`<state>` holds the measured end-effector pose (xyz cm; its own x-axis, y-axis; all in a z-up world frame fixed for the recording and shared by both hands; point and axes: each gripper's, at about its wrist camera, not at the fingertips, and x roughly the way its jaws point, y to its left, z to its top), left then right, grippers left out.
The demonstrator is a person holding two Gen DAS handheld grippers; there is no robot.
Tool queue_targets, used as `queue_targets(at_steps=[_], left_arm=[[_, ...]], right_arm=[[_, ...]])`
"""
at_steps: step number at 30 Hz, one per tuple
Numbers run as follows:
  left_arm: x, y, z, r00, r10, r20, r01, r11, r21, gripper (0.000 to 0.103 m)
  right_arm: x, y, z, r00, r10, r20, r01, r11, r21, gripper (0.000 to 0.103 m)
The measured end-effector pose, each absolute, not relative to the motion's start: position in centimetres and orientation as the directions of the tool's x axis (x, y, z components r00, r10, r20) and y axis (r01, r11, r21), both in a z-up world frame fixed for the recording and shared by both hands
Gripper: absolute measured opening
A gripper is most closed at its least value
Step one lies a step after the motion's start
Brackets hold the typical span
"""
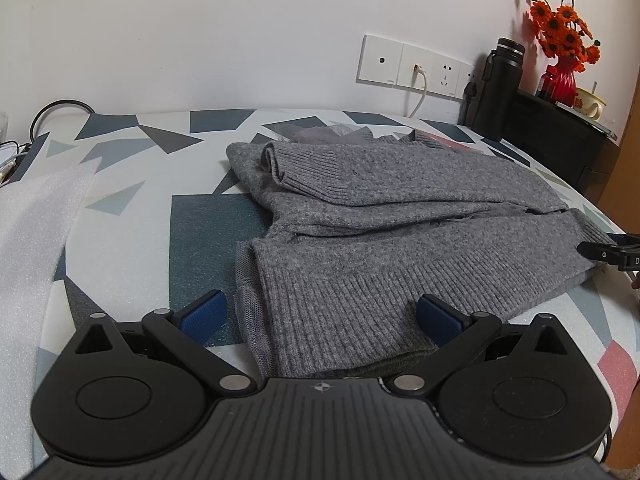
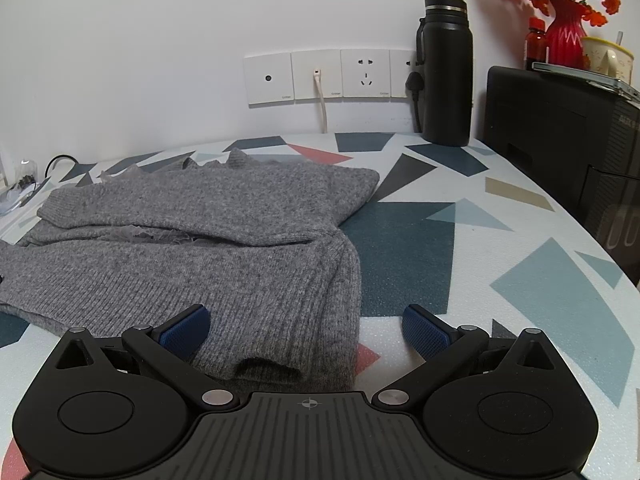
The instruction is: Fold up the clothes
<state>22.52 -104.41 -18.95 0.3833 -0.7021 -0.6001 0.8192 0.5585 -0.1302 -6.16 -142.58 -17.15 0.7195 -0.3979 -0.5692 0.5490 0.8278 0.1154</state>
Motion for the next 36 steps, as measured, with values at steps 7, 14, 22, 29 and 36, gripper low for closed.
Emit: queue_targets(at_steps=[7, 14, 22, 29, 36], left_arm=[[22.2, -104.8, -19.0, 0.398, -0.685, -0.610, 0.820, 0.564, -0.098, 0.103], [22.3, -104.8, -18.9, 0.386, -0.685, -0.618, 0.828, 0.553, -0.097, 0.103], [22.4, -105.2, -18.8, 0.378, -0.678, -0.631, 0.833, 0.546, -0.087, 0.103], [22.6, -105.3, -18.8, 0.366, -0.679, -0.636, 0.839, 0.536, -0.090, 0.103], [23.0, -105.1, -18.7, 0.337, -0.690, -0.641, 0.852, 0.513, -0.104, 0.103]], right_arm=[[-5.9, -142.9, -17.0, 0.711, -0.378, -0.592, 0.538, 0.835, 0.113, 0.102], [-5.4, -143.3, -16.6, 0.699, -0.348, -0.625, 0.523, 0.845, 0.114, 0.102], [-4.9, -143.4, -16.2, 0.670, -0.345, -0.657, 0.538, 0.836, 0.110, 0.102], [-4.5, -143.7, -16.0, 0.652, -0.331, -0.682, 0.541, 0.834, 0.112, 0.102], [-4.3, -143.9, -16.1, 0.656, -0.315, -0.685, 0.522, 0.846, 0.111, 0.102]])
